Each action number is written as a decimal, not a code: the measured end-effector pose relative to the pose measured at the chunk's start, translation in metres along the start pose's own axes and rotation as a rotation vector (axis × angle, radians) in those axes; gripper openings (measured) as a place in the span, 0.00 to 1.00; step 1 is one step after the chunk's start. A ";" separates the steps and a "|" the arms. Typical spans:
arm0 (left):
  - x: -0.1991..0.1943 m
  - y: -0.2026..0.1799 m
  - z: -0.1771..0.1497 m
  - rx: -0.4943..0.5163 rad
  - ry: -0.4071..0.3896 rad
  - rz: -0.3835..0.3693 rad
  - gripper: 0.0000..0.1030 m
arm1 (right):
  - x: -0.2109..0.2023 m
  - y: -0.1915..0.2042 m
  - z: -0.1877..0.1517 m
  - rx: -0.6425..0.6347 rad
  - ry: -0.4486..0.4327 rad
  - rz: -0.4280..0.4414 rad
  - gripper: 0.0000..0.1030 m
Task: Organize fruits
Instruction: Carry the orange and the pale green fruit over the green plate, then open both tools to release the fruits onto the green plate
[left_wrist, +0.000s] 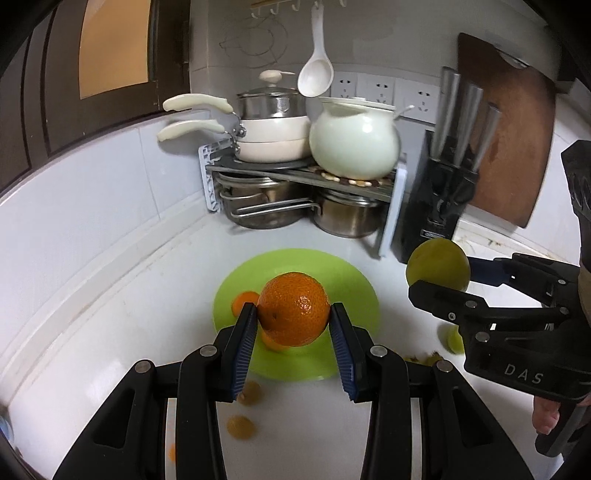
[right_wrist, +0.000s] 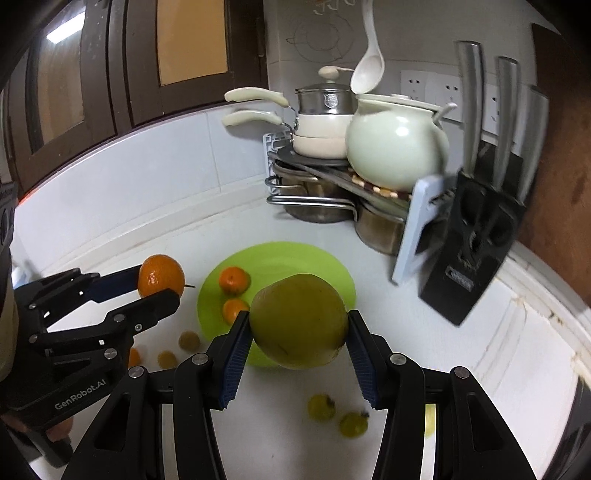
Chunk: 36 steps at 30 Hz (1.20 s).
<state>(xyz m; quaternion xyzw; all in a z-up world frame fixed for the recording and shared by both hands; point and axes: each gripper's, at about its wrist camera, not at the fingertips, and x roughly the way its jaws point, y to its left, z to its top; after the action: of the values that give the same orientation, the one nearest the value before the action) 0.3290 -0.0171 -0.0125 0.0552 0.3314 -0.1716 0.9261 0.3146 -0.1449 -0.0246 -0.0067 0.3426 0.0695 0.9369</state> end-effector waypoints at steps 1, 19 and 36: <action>0.003 0.002 0.003 -0.002 0.003 -0.001 0.38 | 0.005 -0.001 0.004 -0.002 0.004 0.008 0.50; 0.097 0.049 0.048 -0.021 0.123 -0.034 0.39 | 0.104 -0.011 0.051 -0.006 0.155 0.030 0.50; 0.175 0.058 0.039 -0.042 0.314 -0.043 0.38 | 0.165 -0.007 0.040 -0.034 0.302 0.037 0.50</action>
<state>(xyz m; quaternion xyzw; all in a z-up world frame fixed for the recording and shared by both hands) 0.4995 -0.0208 -0.0936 0.0549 0.4769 -0.1736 0.8599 0.4656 -0.1286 -0.1003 -0.0266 0.4786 0.0910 0.8729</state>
